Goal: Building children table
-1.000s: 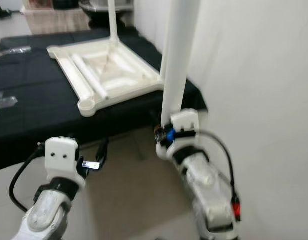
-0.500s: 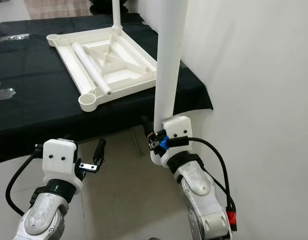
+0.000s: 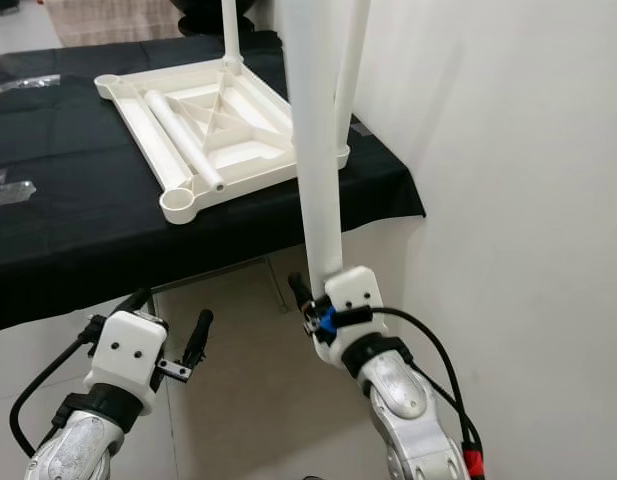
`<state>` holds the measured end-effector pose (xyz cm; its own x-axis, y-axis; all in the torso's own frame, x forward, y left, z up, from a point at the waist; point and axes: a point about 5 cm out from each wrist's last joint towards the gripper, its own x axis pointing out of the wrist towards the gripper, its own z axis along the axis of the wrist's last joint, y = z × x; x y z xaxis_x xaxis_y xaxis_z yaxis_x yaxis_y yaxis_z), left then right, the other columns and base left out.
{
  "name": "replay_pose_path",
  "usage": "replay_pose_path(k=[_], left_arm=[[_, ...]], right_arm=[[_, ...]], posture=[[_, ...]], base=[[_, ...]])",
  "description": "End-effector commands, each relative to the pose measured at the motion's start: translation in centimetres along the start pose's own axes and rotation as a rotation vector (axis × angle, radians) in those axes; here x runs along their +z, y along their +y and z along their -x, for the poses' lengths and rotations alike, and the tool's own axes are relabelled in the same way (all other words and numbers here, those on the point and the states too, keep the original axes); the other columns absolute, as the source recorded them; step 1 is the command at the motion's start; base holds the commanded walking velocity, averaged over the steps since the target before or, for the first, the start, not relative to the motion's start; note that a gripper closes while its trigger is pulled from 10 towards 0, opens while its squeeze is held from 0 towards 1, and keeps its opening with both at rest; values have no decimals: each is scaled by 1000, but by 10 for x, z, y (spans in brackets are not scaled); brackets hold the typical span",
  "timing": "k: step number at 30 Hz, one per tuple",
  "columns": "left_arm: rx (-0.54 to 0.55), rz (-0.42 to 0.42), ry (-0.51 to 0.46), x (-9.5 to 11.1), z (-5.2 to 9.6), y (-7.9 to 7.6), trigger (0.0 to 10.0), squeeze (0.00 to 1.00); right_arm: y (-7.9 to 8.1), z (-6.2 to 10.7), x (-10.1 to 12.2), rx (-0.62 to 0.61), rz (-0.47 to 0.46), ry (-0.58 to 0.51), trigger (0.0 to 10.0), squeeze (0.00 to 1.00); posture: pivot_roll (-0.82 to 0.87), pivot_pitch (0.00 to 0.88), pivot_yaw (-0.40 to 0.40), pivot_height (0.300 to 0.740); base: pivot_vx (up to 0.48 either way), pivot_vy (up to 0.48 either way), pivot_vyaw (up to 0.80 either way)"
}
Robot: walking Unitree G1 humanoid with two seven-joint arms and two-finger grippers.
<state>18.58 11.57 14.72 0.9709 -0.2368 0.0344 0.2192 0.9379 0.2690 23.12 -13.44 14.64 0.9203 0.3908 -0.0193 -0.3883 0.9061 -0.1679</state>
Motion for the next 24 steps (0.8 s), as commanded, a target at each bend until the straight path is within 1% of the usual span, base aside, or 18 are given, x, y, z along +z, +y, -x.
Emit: replay_pose_path(k=[1, 6, 7, 15, 16, 21, 22, 24], left_arm=[[-27, -12, 11, -5, 1, -5, 10000, 0], [-41, -15, 5, -7, 1, -9, 10000, 0], [-42, -16, 2, -8, 0, -8, 10000, 0], [-33, -10, -11, -7, -1, -7, 10000, 0], [-16, 2, -24, -3, -2, -4, 10000, 0], [7, 9, -52, 4, -6, -1, 10000, 0], [13, 11, -64, 7, -8, 0, 10000, 0], [13, 11, -67, 8, -9, 0, 10000, 0]], right_arm=[[3, 1, -1, 5, 12, -13, 10000, 0], [6, 1, -2, -19, 34, -15, 10000, 0], [6, 1, -2, -17, 33, -19, 10000, 0], [7, -3, 3, -11, 30, -52, 10000, 0], [5, -6, 10, -22, 24, -78, 10000, 0], [1, -9, 21, -39, 28, -111, 10000, 0], [-3, -13, 28, -52, 30, -138, 10000, 0], [-3, -14, 32, -54, 30, -149, 10000, 0]], posture=[[28, 95, -68, 740], [34, 93, -69, 740], [33, 91, -67, 740], [38, 87, -63, 740], [37, 87, -62, 740], [37, 86, -61, 740], [37, 86, -61, 740], [37, 86, -61, 740]], base=[[0, 0, 0], [0, 0, 0], [0, 0, 500], [0, 0, 789], [0, 0, 800], [0, 0, 796], [0, 0, 794], [0, 0, 794]])
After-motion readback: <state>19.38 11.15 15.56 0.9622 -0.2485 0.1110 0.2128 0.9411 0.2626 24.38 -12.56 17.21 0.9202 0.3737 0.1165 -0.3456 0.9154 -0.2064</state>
